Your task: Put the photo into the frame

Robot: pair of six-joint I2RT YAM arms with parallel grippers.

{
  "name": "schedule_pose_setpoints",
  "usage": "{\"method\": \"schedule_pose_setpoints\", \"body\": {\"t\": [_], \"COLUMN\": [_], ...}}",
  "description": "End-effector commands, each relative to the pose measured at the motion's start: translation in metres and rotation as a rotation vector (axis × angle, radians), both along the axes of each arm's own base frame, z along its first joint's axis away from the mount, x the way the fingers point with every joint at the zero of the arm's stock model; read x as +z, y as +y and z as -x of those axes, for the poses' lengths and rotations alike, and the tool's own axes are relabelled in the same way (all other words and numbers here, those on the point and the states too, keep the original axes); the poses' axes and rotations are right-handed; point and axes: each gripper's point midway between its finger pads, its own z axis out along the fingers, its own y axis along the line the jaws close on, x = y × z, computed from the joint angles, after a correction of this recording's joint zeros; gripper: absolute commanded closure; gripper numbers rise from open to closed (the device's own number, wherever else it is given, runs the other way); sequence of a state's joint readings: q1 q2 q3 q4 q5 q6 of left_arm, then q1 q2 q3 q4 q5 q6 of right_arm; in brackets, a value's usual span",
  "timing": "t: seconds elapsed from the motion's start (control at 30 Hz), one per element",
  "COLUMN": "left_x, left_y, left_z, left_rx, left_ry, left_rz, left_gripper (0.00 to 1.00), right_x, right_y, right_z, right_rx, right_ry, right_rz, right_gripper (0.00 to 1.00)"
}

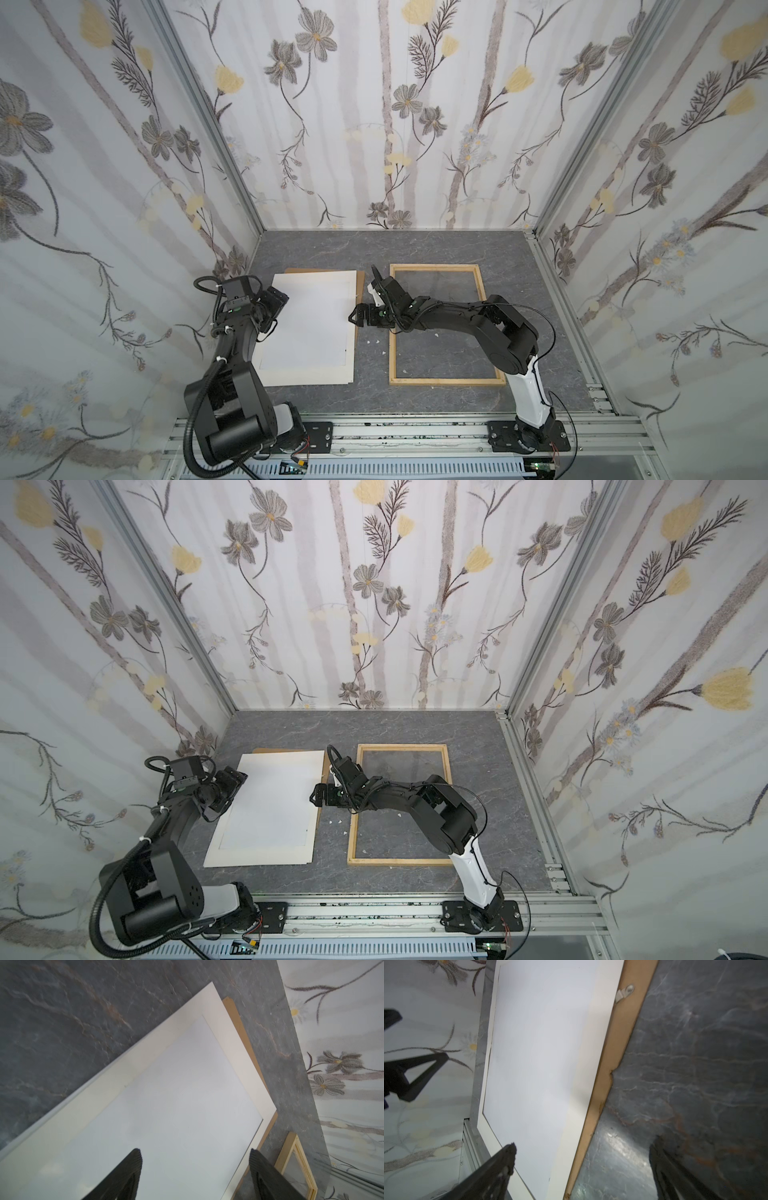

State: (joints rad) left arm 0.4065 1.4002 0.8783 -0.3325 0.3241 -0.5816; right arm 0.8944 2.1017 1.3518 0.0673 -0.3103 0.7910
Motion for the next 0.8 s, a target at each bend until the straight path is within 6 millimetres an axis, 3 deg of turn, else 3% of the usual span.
{"method": "schedule_pose_setpoints", "body": {"t": [0.0, 0.1, 0.27, 0.47, 0.63, 0.77], "left_x": [-0.016, -0.031, -0.057, -0.081, -0.094, -0.098], "left_y": [0.023, 0.033, 0.035, 0.036, 0.017, -0.01], "left_z": [0.002, -0.005, -0.008, 0.001, 0.012, 0.024], "left_rx": [0.011, 0.025, 0.031, 0.025, 0.001, -0.017], "left_ry": [0.124, 0.166, 0.219, 0.288, 0.298, 0.267], "left_rz": [-0.054, -0.046, -0.023, -0.027, 0.036, 0.105], "left_gripper": [0.19, 0.19, 0.2, 0.2, 0.21, 0.21], "right_x": [0.004, -0.002, -0.011, -0.018, -0.021, -0.025], "right_y": [0.004, 0.007, 0.011, 0.009, 0.008, -0.003], "right_z": [0.012, 0.023, 0.026, 0.01, -0.011, -0.033], "right_rx": [0.018, 0.03, 0.036, -0.012, -0.042, -0.078], "right_ry": [0.019, 0.04, 0.076, 0.1, 0.099, 0.089], "right_rz": [-0.028, -0.042, -0.06, -0.077, -0.07, -0.055], "right_gripper": [0.0, 0.0, 0.0, 0.0, 0.0, 0.0]}}
